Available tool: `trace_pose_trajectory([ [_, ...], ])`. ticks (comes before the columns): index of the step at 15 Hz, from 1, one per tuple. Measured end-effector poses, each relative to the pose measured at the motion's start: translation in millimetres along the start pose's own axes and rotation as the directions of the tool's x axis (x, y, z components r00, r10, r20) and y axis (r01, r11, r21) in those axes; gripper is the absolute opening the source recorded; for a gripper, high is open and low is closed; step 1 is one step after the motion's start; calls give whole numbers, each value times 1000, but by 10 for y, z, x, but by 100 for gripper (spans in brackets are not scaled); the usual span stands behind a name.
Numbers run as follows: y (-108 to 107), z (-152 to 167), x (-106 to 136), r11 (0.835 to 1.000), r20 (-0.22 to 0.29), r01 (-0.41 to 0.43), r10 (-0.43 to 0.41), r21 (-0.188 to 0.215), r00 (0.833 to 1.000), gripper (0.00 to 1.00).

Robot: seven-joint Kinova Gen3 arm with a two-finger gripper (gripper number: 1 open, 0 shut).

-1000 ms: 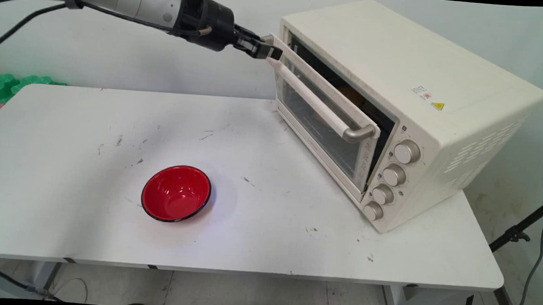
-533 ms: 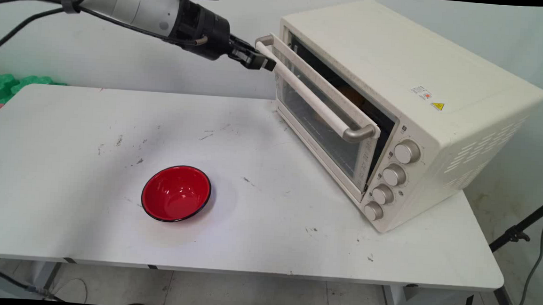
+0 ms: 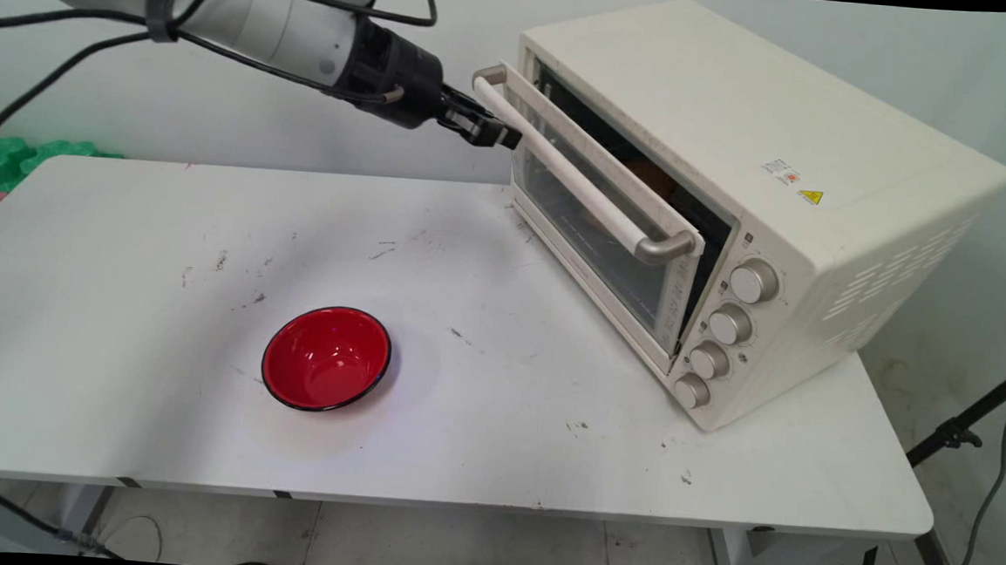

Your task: Close the oven

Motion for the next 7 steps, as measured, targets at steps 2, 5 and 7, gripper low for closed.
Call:
trace_pose_trajectory([
  [2, 19, 77, 21, 1000, -4, 2, -2, -6, 1000, 0],
  [5, 36, 183, 52, 1000, -10, 6, -6, -14, 1000, 0],
  [7, 41, 244, 74, 1000, -16, 6, -6, -20, 1000, 0],
])
